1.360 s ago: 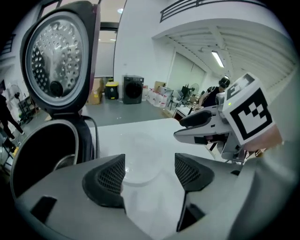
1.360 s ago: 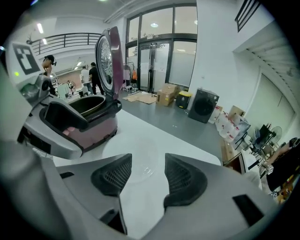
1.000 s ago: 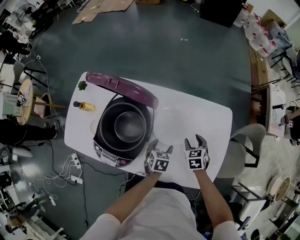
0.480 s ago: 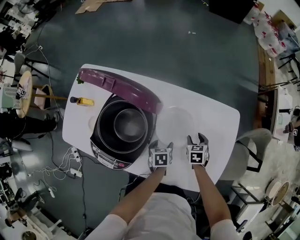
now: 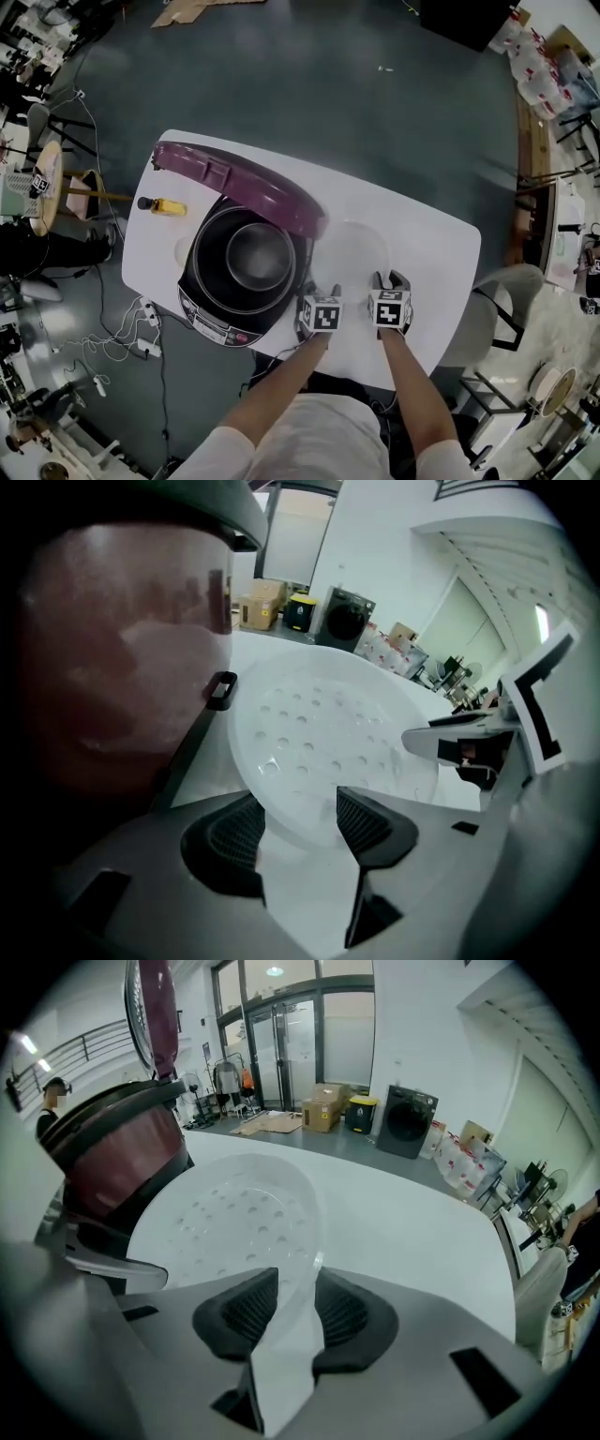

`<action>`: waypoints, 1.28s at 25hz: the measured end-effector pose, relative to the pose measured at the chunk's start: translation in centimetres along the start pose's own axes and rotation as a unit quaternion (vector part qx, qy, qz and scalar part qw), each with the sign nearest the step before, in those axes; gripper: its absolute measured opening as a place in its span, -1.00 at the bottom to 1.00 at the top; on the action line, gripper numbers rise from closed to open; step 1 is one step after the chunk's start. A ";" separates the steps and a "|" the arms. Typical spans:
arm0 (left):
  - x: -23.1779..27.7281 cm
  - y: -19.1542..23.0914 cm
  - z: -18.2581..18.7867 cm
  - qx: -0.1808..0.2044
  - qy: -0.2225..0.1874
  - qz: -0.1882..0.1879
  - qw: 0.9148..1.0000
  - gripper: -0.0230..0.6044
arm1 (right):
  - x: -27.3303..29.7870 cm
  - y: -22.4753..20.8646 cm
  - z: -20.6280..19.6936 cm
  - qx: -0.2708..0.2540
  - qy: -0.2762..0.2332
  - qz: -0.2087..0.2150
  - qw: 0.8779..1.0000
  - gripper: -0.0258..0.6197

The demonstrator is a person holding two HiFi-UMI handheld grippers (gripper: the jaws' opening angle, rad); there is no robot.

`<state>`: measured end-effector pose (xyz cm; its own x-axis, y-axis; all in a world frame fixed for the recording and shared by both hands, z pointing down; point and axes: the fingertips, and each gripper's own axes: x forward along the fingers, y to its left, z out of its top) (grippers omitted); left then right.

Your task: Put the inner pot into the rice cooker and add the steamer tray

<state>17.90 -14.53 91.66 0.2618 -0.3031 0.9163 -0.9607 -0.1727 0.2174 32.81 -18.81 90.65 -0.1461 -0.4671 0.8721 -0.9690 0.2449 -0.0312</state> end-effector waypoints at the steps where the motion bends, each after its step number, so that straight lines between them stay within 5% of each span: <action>1: -0.1 -0.1 -0.2 0.007 0.003 0.000 1.000 -0.11 | -0.3 -0.1 0.0 0.000 -0.003 -0.001 1.000 -0.50; 20: -6.4 -4.1 2.4 0.105 -0.048 -0.033 0.993 -0.12 | -9.4 -1.7 0.8 0.045 -0.061 -0.048 0.996 -0.50; 32: -15.5 -5.1 4.4 0.135 -0.111 -0.049 0.983 -0.13 | -18.1 0.3 3.9 0.073 -0.129 -0.046 0.988 -0.50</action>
<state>19.13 -13.05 74.87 0.3939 -0.4652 0.7927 -0.8786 -0.4440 0.1759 34.43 -13.59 73.01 -0.0841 -0.6870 0.7218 -0.9962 0.0755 -0.0442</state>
